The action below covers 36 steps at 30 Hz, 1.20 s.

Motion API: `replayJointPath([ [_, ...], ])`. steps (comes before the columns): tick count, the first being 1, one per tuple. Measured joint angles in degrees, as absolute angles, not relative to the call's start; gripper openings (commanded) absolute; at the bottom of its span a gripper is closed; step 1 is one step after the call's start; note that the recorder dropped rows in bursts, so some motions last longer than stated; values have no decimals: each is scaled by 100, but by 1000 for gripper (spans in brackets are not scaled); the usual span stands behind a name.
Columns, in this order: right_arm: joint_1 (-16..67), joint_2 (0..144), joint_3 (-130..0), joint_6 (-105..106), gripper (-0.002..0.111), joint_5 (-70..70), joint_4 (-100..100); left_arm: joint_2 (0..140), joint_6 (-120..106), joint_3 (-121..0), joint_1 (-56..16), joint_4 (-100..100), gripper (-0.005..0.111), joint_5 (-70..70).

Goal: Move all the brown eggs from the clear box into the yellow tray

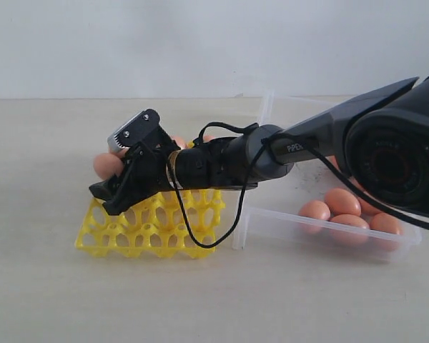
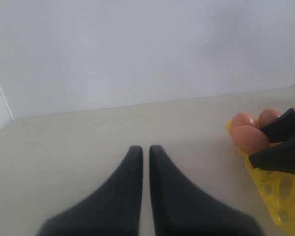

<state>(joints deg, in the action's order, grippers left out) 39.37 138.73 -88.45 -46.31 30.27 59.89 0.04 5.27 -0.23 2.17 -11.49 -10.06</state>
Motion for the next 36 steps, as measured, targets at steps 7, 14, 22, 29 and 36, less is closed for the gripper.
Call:
replayJointPath([
  [7,3937,13859,-8845,-4646,68,2948,5906,4,527,-23,217,-1149,4,-1006],
  [14,3913,13846,-8858,-4546,13,2772,5801,4,527,-23,217,-1149,4,-1006],
  [22,3903,13846,-8869,-4521,0,2772,5820,4,527,-23,217,-1149,4,-1006],
  [29,3903,13829,-8859,-4328,0,2793,5776,4,527,-23,217,-1149,4,-1006],
  [36,3903,13768,-8840,-4225,0,2759,5776,4,527,-23,217,-1149,4,-1006],
])
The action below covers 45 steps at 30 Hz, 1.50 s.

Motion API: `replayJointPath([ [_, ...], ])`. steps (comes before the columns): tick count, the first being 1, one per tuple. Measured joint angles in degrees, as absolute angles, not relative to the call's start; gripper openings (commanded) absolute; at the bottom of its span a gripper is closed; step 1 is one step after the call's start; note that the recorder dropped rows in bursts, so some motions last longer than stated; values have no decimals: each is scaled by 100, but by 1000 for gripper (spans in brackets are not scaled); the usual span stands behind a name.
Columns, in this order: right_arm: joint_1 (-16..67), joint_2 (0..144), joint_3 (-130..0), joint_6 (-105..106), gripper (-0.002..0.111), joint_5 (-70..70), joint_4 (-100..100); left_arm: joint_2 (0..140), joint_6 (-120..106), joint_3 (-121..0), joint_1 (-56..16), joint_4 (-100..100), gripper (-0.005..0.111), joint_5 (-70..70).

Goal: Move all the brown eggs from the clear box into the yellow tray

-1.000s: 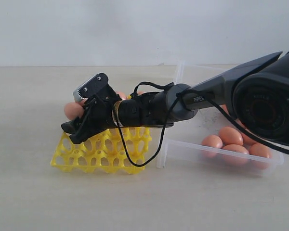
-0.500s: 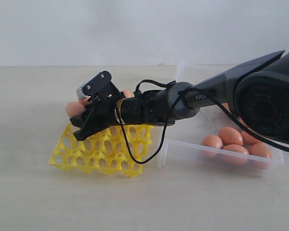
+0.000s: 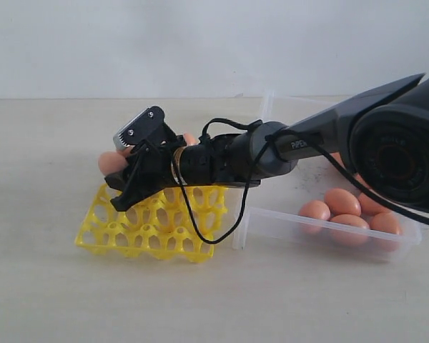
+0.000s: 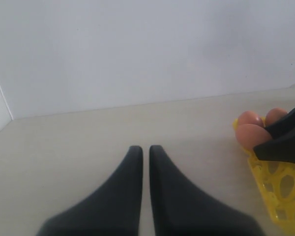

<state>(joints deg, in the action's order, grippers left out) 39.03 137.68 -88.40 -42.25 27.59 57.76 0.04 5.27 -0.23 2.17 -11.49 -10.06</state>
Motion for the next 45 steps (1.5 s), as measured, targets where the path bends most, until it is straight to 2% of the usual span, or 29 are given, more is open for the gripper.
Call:
replayJointPath([
  [14,3903,13719,-8793,-3819,0,2717,5769,4,527,-23,217,-1149,4,-1006],
  [23,3903,13753,-8728,-2513,0,2994,4697,4,527,-23,217,-1149,4,-1006],
  [36,3903,13776,-8701,-2213,0,3208,4602,4,527,-23,217,-1149,4,-1006],
  [45,3899,13776,-8588,-1984,0,4673,4298,4,527,-23,217,-1149,4,-1006],
])
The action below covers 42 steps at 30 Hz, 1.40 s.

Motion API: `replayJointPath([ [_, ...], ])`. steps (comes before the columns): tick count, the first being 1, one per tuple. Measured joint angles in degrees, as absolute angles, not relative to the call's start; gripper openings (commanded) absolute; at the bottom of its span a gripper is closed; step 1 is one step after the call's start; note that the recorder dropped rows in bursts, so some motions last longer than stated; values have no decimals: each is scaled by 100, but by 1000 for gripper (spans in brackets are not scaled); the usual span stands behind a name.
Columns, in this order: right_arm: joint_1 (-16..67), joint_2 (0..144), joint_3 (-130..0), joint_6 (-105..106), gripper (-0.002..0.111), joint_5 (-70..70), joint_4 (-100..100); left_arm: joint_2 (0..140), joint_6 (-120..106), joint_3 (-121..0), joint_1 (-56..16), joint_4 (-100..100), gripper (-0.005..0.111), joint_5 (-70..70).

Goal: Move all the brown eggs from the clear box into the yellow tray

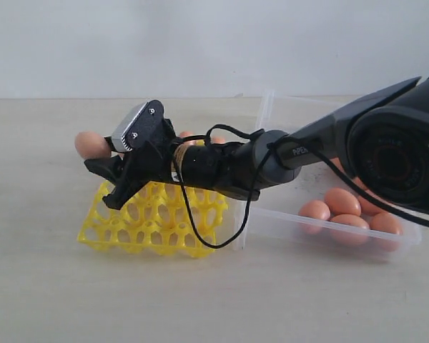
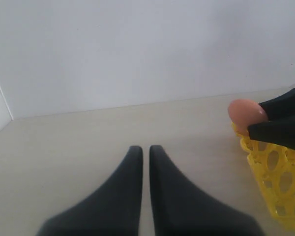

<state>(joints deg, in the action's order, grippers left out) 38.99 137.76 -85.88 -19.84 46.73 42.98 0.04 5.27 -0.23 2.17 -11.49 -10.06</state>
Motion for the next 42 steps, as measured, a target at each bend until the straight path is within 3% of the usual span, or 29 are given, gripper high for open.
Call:
replayJointPath([
  [11,3886,13776,-7903,-1532,0,6747,3282,4,527,-23,217,-1149,4,-1006],
  [24,3862,13923,-7794,-1404,0,6868,2756,4,527,-23,217,-1149,4,-1006],
  [42,3822,12565,-7739,-2449,0,1890,4364,4,527,-23,217,-1149,4,-1006],
])
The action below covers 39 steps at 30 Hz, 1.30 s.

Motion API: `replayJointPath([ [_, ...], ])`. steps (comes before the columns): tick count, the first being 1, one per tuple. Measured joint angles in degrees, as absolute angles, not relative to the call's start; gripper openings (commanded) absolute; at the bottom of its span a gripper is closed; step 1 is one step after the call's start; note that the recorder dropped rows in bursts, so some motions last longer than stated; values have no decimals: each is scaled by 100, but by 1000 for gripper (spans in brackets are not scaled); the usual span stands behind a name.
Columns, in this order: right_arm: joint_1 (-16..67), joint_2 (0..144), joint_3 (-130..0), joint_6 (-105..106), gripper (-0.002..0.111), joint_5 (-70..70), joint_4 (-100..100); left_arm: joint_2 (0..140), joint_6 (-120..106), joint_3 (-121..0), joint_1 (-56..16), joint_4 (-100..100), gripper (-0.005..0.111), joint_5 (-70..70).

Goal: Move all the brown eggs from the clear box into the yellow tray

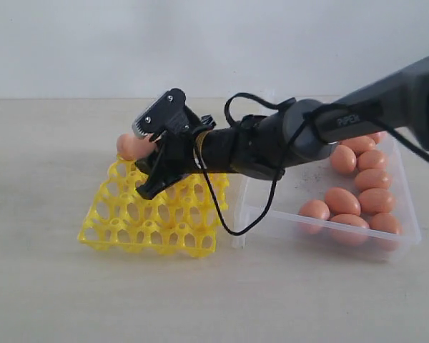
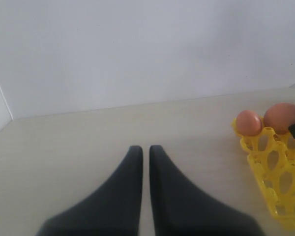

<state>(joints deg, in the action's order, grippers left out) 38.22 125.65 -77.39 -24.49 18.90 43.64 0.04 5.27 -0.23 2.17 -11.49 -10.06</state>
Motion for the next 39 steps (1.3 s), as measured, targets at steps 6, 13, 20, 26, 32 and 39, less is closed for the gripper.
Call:
replayJointPath([
  [6,3843,11741,-7739,-3808,0,313,5278,4,527,-23,217,-1149,4,-1006],
  [13,4459,11371,-7739,-3334,0,-590,5189,4,527,-23,217,-1149,4,-1006],
  [20,4788,11638,-7698,-2115,0,-302,4978,4,527,-23,217,-1149,4,-1006],
  [26,4788,11685,-7496,-761,0,1239,5030,4,527,-23,183,-1149,4,-1006],
  [32,4788,11685,-7484,1182,0,1372,4035,4,527,-23,168,-1149,4,-1006],
  [39,4788,11685,-7534,3734,0,547,1237,4,527,-23,168,-1149,4,-1006],
])
